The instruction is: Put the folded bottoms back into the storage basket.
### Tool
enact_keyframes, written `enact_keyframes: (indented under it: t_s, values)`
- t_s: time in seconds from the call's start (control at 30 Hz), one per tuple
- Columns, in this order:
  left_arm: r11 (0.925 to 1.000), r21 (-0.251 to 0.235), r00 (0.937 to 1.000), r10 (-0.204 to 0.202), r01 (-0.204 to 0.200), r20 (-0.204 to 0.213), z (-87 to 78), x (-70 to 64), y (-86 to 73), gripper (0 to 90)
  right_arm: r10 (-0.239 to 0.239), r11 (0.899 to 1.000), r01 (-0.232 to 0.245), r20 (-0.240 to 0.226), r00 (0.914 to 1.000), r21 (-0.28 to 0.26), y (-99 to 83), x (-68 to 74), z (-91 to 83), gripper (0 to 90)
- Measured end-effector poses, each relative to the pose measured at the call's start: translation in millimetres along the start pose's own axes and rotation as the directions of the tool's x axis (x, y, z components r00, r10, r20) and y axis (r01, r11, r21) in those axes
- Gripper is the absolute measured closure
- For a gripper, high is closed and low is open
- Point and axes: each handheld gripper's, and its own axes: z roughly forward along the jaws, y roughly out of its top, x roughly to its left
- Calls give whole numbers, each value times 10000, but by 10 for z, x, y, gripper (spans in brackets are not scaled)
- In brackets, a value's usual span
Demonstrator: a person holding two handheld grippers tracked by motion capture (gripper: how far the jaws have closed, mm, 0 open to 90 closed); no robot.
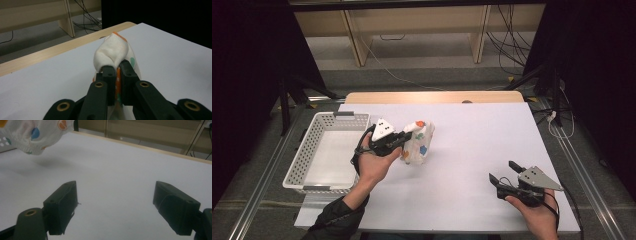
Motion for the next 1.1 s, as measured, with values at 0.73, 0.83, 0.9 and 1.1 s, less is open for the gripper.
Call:
enact_keyframes:
  t_s: [0.73,0.83,0.9,1.1]
  values:
    - [9998,-150,9991,-156,151,-382,-229,186,-18,839,-62,10000,62,20,10000,39,-2,-2,1,205]
    - [9996,-194,9989,-203,194,-434,-247,203,-19,839,-66,10000,66,14,10000,26,-1,1,0,205]
    - [9996,-197,9987,-197,188,-474,-263,215,-19,839,-66,10000,66,20,10000,30,-2,0,1,205]
    - [9993,-269,9981,-256,241,-566,-317,258,-15,840,-55,10000,55,25,10000,27,-1,-1,1,205]
